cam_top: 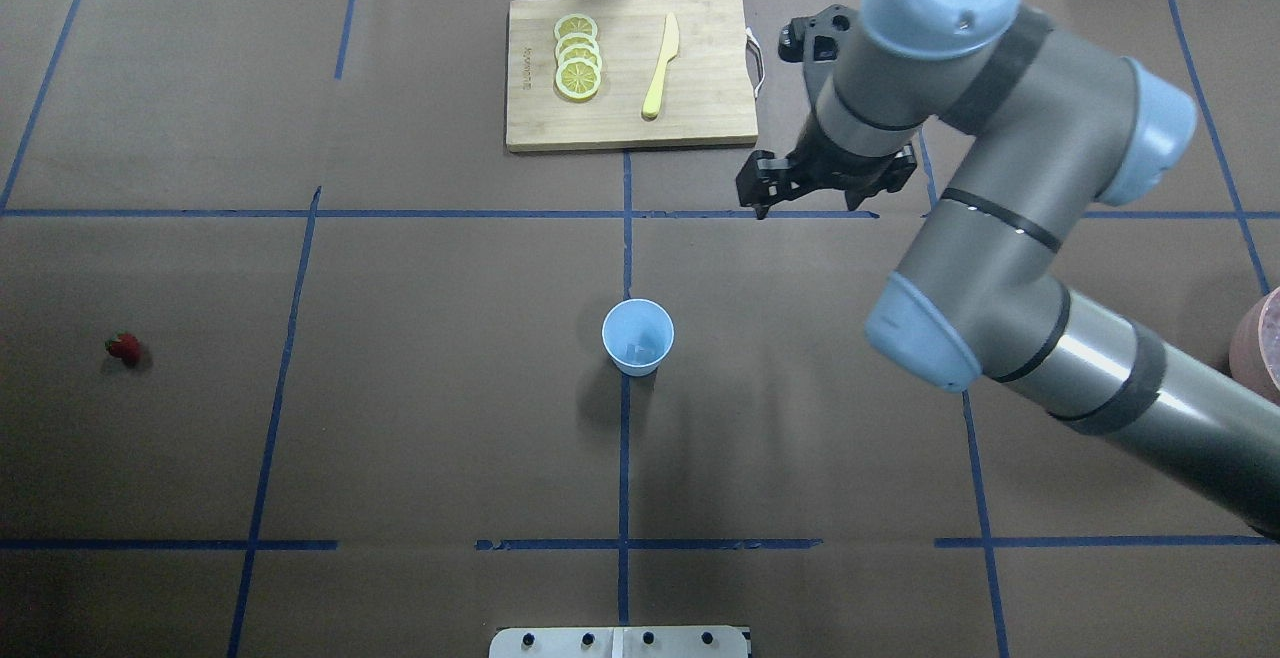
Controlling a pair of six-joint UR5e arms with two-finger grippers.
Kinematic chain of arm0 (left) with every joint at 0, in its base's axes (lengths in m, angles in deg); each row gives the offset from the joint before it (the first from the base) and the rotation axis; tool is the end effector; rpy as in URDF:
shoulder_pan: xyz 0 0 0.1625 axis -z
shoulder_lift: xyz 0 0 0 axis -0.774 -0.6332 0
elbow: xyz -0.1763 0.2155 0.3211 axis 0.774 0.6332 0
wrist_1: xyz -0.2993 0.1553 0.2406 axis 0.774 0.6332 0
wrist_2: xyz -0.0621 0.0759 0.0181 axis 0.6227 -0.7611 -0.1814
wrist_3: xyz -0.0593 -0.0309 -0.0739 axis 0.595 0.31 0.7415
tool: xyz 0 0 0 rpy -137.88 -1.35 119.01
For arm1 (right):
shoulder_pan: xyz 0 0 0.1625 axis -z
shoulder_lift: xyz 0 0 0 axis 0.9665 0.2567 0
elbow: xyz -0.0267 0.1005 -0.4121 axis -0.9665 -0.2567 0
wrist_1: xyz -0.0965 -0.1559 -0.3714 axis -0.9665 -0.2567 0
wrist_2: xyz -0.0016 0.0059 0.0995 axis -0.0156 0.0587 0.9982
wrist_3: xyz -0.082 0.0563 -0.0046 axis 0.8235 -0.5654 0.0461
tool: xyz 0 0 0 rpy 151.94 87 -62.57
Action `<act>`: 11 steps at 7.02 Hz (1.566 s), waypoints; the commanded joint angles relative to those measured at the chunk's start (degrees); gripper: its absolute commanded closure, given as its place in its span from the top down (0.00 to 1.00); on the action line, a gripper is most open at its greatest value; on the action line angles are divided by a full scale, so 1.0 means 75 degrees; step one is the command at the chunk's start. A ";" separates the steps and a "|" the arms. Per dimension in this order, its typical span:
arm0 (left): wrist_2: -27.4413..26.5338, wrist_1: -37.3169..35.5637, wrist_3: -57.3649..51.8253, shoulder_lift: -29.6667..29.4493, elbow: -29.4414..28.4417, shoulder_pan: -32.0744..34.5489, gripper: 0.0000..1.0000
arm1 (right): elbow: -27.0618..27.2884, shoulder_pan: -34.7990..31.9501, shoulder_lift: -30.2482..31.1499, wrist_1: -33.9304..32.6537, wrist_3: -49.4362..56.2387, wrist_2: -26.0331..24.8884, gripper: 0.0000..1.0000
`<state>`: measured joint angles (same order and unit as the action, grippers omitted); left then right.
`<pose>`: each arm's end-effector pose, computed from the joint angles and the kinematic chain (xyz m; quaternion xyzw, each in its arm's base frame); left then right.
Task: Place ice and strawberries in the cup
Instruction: 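Move the right gripper back toward the pink bowl, then lower the right gripper into the bowl and grasp another ice cube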
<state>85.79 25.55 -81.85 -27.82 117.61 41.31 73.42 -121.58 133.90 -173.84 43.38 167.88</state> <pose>-0.0772 -0.3941 0.6223 0.0366 0.3789 0.0330 0.9241 -0.3639 -0.5074 0.2355 0.0682 -0.3932 -0.0647 0.9147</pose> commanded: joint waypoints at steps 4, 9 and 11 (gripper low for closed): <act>0.0000 0.0010 0.0000 0.0000 0.0021 0.0000 1.00 | 0.0908 -0.3303 0.3538 0.0052 0.6513 0.1895 0.99; 0.0012 0.0010 0.0000 0.0012 0.0080 0.0000 1.00 | 0.1308 -0.3849 0.6307 0.2331 0.6705 0.1701 0.99; 0.0012 0.0010 0.0000 0.0023 0.0080 0.0000 1.00 | 0.0643 -0.3825 0.6614 0.3247 0.6653 0.1442 0.97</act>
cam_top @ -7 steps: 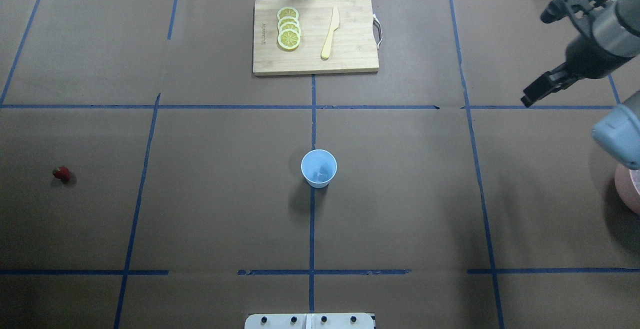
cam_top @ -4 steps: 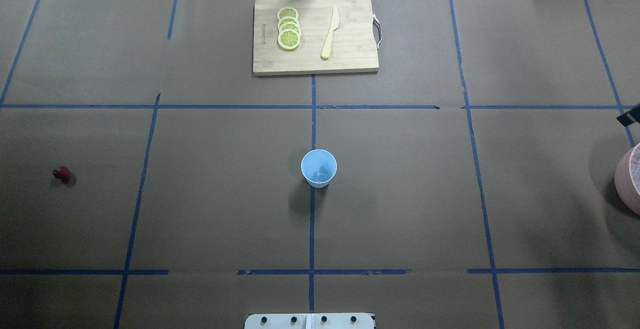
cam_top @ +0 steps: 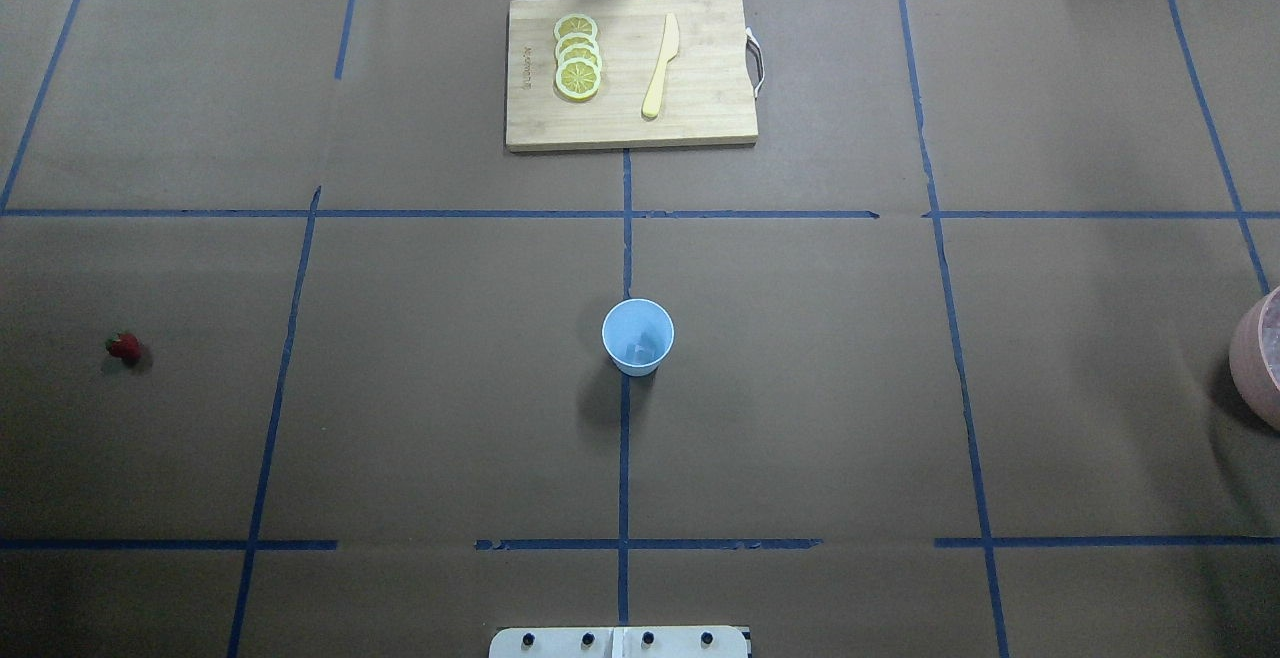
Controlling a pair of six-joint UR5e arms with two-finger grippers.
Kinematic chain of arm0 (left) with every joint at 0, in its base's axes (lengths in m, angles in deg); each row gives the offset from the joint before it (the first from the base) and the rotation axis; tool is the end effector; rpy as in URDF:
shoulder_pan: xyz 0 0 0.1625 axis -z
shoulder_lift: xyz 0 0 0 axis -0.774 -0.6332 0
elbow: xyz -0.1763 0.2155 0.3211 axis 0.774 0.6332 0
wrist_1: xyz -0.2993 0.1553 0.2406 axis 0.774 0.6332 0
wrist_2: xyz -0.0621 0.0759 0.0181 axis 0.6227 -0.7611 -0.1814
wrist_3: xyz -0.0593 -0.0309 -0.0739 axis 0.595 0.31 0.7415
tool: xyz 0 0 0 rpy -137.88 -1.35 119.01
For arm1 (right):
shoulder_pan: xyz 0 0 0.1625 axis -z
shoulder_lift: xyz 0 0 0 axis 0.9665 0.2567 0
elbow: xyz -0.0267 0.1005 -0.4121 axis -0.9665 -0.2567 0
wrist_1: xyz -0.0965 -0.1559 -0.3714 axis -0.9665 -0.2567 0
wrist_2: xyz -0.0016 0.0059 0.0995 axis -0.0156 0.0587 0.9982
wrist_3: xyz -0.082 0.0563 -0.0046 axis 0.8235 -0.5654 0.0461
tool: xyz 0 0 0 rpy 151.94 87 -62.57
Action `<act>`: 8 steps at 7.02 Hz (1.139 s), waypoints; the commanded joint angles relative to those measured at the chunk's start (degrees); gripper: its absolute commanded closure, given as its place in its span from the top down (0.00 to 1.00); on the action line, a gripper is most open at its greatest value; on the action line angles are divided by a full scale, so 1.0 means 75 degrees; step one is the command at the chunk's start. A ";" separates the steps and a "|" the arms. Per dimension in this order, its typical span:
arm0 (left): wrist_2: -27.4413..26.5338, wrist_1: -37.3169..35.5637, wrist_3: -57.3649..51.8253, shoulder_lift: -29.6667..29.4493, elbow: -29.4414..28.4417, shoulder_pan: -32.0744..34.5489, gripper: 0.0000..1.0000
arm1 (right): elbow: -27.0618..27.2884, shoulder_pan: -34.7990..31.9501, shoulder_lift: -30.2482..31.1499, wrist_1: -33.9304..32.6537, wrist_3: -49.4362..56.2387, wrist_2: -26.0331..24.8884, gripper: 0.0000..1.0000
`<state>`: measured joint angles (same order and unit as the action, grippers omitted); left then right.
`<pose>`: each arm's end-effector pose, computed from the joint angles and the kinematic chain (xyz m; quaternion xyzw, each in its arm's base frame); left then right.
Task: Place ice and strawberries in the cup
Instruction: 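Lower the right gripper into the bowl and grasp another ice cube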
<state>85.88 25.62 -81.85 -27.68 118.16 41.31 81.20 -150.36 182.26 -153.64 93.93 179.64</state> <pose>-0.0770 -0.3935 0.6183 0.0405 0.3794 0.0346 0.9237 -0.0320 -0.3921 0.5577 0.1232 -0.3514 -0.2126 0.9034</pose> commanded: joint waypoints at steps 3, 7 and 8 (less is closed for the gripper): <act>0.0000 0.0000 0.0000 0.0003 0.0019 0.0000 1.00 | -0.0645 0.0233 0.0213 0.0781 -0.0287 -0.0301 0.95; 0.0000 0.0000 0.0000 0.0003 0.0042 0.0000 1.00 | -0.1439 0.0468 0.0624 0.2356 -0.0858 -0.0419 0.89; 0.0000 0.0012 0.0000 0.0003 0.0042 0.0000 1.00 | -0.1535 0.0713 0.0624 0.2722 -0.1268 -0.0465 0.86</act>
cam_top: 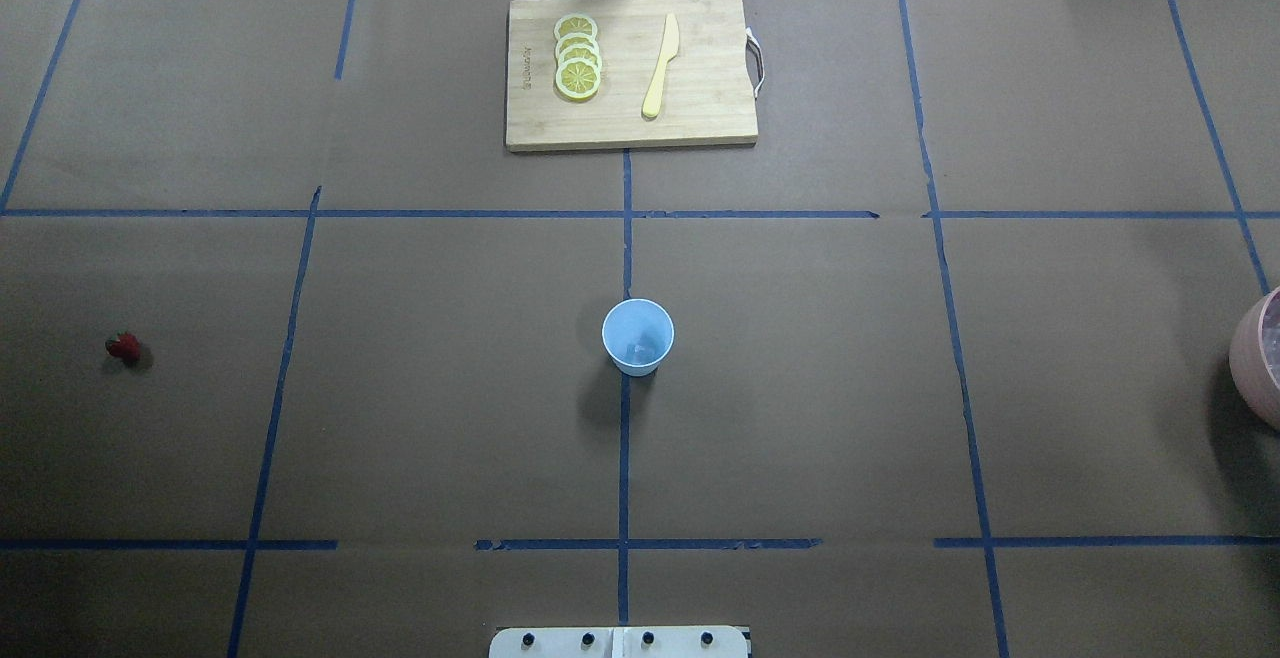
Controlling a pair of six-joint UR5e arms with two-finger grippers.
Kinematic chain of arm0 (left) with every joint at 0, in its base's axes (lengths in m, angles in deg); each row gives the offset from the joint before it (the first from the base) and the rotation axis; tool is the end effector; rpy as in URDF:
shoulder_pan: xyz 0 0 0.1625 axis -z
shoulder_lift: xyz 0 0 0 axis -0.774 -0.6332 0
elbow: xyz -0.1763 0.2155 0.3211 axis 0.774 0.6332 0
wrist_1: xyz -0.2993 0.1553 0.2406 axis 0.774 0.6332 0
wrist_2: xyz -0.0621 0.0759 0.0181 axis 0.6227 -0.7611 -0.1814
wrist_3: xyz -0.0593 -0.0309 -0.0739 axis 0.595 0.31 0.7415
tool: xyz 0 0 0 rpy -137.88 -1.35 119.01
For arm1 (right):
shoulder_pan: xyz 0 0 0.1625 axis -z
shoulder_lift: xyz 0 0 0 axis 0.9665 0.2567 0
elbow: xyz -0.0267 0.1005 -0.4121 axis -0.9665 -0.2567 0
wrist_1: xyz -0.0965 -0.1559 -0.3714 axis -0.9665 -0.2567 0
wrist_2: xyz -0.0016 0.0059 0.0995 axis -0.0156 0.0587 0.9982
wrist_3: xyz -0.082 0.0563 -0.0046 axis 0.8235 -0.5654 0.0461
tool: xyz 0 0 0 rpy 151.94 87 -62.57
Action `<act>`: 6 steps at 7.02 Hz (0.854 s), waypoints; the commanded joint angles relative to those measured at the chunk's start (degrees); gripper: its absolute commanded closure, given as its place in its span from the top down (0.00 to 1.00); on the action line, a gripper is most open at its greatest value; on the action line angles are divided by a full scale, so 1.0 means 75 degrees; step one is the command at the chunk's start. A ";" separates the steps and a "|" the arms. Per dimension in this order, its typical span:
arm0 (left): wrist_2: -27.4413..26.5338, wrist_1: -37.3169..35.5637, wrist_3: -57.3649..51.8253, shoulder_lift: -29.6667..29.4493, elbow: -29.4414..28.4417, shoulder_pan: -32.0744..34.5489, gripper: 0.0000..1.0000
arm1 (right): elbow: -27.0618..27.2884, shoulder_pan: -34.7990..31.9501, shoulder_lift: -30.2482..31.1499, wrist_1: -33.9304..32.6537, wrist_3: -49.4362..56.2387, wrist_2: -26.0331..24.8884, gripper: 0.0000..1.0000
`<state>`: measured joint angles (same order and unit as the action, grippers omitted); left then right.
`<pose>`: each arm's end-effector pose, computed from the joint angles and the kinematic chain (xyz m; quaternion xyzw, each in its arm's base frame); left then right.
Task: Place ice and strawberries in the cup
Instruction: 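Lower the right gripper into the bowl and grasp another ice cube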
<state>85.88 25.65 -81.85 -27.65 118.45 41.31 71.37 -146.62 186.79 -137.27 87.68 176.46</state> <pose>-0.0770 -0.3935 0.6160 0.0429 0.3792 0.0356 0.9236 -0.0444 -0.3636 0.6440 0.1144 -0.3375 -0.1949 0.9138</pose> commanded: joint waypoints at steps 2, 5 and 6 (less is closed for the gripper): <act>0.0000 0.0008 0.0000 0.0000 0.0003 0.0000 1.00 | -0.0225 0.0415 0.0020 0.0554 -0.0462 -0.0252 0.82; 0.0000 0.0008 -0.0012 -0.0012 0.0003 0.0000 1.00 | -0.0225 0.0544 0.0078 0.0543 -0.0462 -0.0323 0.81; 0.0000 0.0008 -0.0012 -0.0012 0.0003 0.0000 1.00 | -0.0225 0.0626 0.0090 0.0543 -0.0462 -0.0370 0.79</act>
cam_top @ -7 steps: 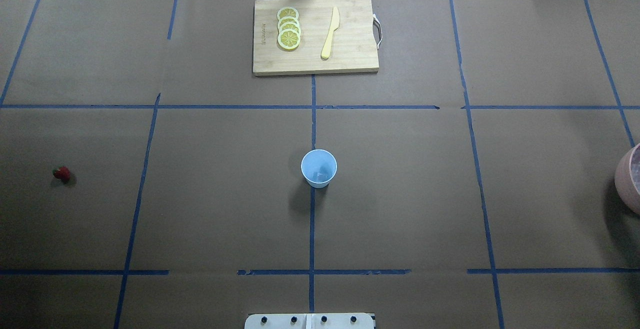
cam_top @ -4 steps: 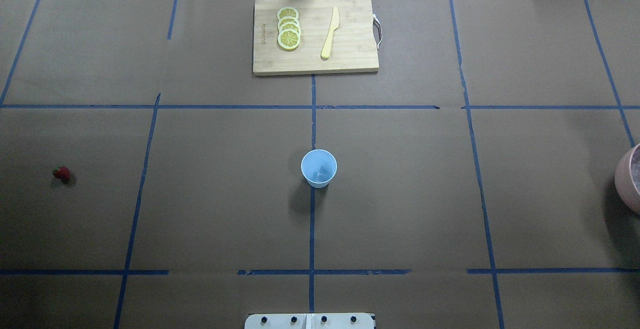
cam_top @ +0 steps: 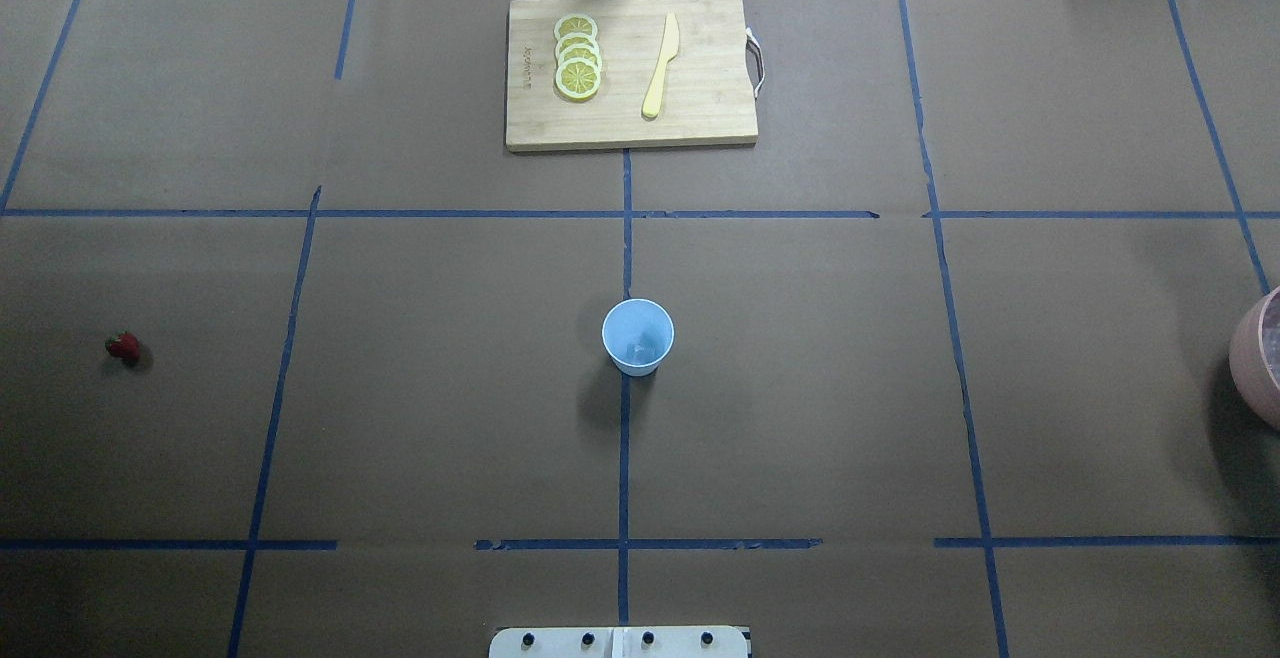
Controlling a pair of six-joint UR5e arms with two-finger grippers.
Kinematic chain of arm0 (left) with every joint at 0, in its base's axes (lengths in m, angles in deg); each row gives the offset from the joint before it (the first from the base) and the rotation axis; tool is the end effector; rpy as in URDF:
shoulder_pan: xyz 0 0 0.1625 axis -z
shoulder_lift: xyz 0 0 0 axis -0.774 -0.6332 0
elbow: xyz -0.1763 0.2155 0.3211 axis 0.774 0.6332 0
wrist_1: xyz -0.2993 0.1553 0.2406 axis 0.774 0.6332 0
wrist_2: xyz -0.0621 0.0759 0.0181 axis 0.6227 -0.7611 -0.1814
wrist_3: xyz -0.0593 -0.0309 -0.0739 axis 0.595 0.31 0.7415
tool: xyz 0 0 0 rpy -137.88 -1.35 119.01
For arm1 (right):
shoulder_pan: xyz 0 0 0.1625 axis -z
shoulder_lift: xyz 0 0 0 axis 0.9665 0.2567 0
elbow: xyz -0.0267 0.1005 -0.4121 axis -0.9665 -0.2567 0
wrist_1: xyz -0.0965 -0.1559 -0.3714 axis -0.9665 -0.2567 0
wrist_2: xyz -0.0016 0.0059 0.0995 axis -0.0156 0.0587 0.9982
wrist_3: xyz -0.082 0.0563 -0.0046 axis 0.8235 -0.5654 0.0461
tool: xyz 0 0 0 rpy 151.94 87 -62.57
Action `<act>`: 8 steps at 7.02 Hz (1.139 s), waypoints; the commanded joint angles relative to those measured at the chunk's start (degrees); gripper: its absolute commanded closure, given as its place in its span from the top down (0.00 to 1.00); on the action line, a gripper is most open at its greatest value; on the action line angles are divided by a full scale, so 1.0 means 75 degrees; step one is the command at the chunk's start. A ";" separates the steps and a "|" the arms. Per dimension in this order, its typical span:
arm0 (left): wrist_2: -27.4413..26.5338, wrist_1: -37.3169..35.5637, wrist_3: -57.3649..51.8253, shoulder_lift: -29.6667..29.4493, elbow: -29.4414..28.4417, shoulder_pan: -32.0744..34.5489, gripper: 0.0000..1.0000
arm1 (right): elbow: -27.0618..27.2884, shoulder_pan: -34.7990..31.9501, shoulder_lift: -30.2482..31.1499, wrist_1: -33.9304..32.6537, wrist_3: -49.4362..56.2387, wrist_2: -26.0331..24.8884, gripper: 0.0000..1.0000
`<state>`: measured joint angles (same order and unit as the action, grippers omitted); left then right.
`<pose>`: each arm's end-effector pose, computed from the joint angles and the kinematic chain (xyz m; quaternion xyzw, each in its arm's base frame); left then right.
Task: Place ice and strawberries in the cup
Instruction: 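Lower the right gripper into the bowl and grasp another ice cube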
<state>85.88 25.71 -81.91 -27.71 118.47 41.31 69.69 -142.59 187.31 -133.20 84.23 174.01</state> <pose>-0.0770 -0.3941 0.6153 0.0442 0.3791 0.0365 0.9236 -0.0653 -0.3577 0.6558 0.1131 -0.3278 -0.2011 0.9161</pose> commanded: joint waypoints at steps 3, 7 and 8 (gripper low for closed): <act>0.0000 0.0000 0.0008 0.0008 0.0000 0.0000 1.00 | -0.0024 0.0125 0.0125 -0.0011 0.0034 -0.0219 0.78; 0.0000 -0.0012 0.0008 0.0008 0.0012 0.0000 1.00 | -0.0024 0.0160 0.0149 -0.0011 0.0011 -0.0243 0.65; 0.0000 -0.0012 0.0008 0.0008 0.0012 0.0000 1.00 | -0.0024 0.0172 0.0160 -0.0011 0.0011 -0.0243 0.64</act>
<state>85.88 25.62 -81.85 -27.65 118.53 41.31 69.51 -141.38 188.48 -133.29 84.35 172.19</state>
